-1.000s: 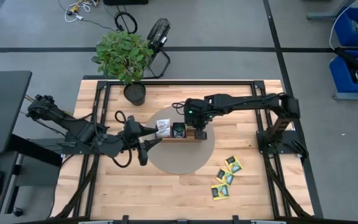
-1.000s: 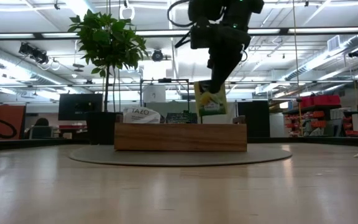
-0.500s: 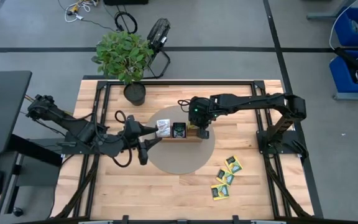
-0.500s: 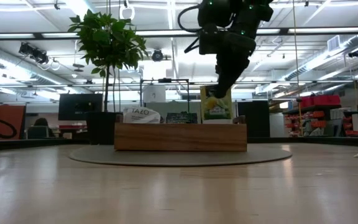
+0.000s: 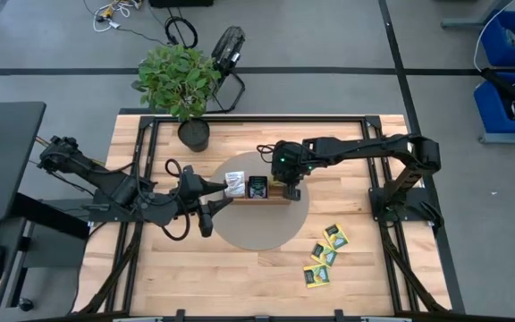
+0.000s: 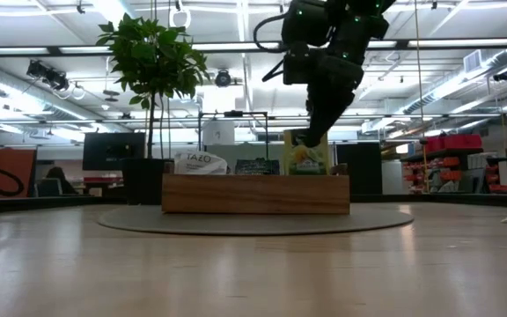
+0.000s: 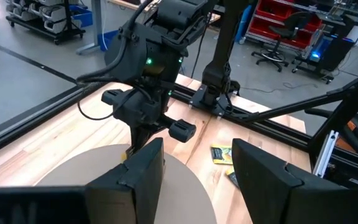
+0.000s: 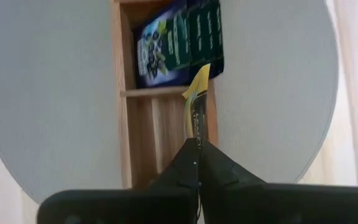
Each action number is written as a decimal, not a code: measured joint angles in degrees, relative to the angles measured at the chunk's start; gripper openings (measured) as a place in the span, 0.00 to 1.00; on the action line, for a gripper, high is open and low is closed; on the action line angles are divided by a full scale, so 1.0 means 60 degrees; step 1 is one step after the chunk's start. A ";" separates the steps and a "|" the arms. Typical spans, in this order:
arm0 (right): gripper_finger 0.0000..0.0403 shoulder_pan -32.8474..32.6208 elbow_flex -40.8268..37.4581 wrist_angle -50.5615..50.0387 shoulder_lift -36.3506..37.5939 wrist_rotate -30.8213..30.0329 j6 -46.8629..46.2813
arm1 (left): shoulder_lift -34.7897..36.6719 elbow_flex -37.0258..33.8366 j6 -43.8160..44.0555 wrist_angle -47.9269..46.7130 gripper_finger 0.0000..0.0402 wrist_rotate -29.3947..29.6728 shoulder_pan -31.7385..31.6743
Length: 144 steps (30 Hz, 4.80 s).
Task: Pick & Place Tea
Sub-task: Put the yellow tea bag into the right section of the wooden organizer
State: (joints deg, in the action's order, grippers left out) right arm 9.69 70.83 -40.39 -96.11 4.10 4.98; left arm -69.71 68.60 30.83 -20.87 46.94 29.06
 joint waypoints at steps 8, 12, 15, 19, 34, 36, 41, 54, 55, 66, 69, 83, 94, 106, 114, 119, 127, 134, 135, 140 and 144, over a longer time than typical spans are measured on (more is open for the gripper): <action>0.00 0.0000 -0.0213 0.0105 -0.0001 -0.0007 -0.0085 | 0.0000 -0.0004 0.0000 0.0001 0.49 0.0000 0.0000; 0.00 0.0004 -0.0216 0.0402 -0.0005 -0.0023 0.0012 | 0.0000 -0.0002 0.0000 0.0002 0.49 0.0000 0.0000; 0.00 0.0004 -0.0216 0.0518 -0.0055 -0.0029 0.0075 | 0.0000 -0.0004 0.0000 0.0004 0.49 0.0003 0.0000; 0.00 0.0007 -0.0219 0.0502 -0.0067 -0.0031 0.0258 | 0.0000 -0.0001 0.0002 0.0004 0.49 0.0001 0.0000; 0.00 0.0069 -0.0219 0.0367 -0.0067 0.0001 0.0349 | -0.0004 0.0000 0.0007 0.0008 0.49 0.0004 0.0000; 0.00 0.0069 -0.0219 0.0365 -0.0067 0.0137 0.0345 | -0.0004 -0.0003 0.0011 0.0011 0.49 0.0004 0.0000; 0.07 0.0069 -0.0219 0.0347 -0.0067 0.0329 0.0333 | -0.0004 -0.0003 0.0011 0.0009 0.49 0.0004 0.0000; 0.20 0.0076 -0.0219 0.0071 -0.0067 0.0074 0.0245 | -0.0004 -0.0004 0.0007 0.0019 0.49 0.0007 0.0000; 0.21 0.0076 -0.0219 0.0071 -0.0067 -0.0075 0.0206 | -0.0004 -0.0003 0.0007 0.0019 0.49 0.0007 0.0000; 0.23 0.0521 0.0409 -0.0168 -0.0067 -0.0402 -0.0157 | -0.0004 -0.0004 0.0004 0.0015 0.49 0.0007 0.0000; 0.23 0.0628 0.1066 -0.0883 -0.0067 -0.0245 -0.0072 | -0.0004 -0.0002 0.0004 0.0015 0.49 0.0004 0.0000; 0.16 -0.0963 0.1085 -0.3681 0.1664 -0.0279 -0.2766 | -0.0004 -0.0002 -0.0035 -0.0254 0.49 0.0004 0.0011; 0.19 -0.3659 -0.3301 -0.1877 0.4133 -0.0343 -0.9023 | -0.0004 -0.0003 -0.0102 -0.0255 0.49 0.0000 0.0011; 0.33 -0.4657 -0.6003 -0.0335 0.4636 0.0070 -1.3572 | -0.0004 -0.0003 0.0007 -0.0239 0.49 -0.0007 0.0007; 0.49 -0.4913 -0.6680 0.0049 0.4633 -0.0111 -1.4468 | -0.0004 -0.0003 0.0004 -0.0232 0.49 -0.0007 0.0006; 0.51 -0.5041 -0.6972 0.0163 0.4629 -0.0604 -1.4758 | -0.0004 -0.0003 0.0000 -0.0224 0.49 -0.0007 -0.0004; 0.47 -0.5210 -0.7326 0.0770 0.4628 -0.0638 -1.4887 | -0.0004 -0.0002 0.0000 -0.0216 0.49 -0.0004 -0.0004; 0.44 -0.5417 -0.7313 0.1661 0.4618 -0.0826 -1.4681 | -0.0004 -0.0002 0.0004 -0.0203 0.49 -0.0004 -0.0004; 0.44 -0.5448 -0.7308 0.1634 0.4618 -0.0895 -1.4687 | -0.0004 -0.0002 0.0004 -0.0201 0.49 -0.0004 -0.0004; 0.44 -0.5490 -0.7303 0.1344 0.4396 -0.0838 -1.4536 | -0.0004 0.0000 0.0000 -0.0200 0.49 0.0000 -0.0004; 0.44 -0.5600 -0.7271 0.1461 0.4045 -0.0900 -1.4408 | -0.0004 0.0000 0.0000 -0.0203 0.49 0.0000 -0.0004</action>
State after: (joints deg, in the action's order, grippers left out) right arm -23.91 27.21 -31.63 -71.84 -1.30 -81.47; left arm -69.73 68.60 30.83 -22.09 46.94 29.04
